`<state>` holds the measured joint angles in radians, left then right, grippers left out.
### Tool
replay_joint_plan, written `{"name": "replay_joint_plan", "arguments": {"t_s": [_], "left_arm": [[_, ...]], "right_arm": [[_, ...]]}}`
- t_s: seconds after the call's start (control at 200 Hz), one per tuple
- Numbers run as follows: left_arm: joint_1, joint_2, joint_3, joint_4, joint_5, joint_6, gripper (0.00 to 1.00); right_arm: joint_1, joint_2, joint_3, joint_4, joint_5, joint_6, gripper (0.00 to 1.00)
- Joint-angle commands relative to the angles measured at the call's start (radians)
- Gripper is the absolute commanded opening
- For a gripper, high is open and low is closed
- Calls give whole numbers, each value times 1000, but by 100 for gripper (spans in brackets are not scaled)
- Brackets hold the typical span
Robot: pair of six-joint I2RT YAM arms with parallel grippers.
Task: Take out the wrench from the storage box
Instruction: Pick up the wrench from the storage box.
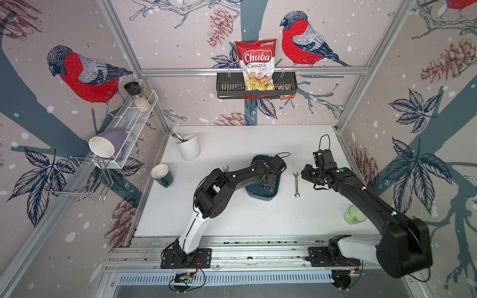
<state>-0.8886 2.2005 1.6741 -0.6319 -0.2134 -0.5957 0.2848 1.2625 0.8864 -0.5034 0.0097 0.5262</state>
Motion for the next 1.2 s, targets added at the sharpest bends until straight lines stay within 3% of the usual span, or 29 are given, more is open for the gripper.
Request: {"name": "replay_joint_plan", "arguments": {"t_s": [0.0,0.385,0.595,0.775,1.195], "left_arm": [[3,30,28,-45,-41,-13,35],[51,103,75,-66,-63,-7,34],[66,108,75,-61,-60,11,19],[72,73,56,-34,-51,26,10],[83,-40,56,-44,-62,55,7]], "right_arm": [[-13,-5,-14,29,-31,-24,45],[-60,-43,-44,37,-65,-55,45],[-76,-43,-50,39,-77,-68,45],[-85,-42,-50,41,-86,-71,45],[-88,-46,-50,41,-97,-70,45]]}}
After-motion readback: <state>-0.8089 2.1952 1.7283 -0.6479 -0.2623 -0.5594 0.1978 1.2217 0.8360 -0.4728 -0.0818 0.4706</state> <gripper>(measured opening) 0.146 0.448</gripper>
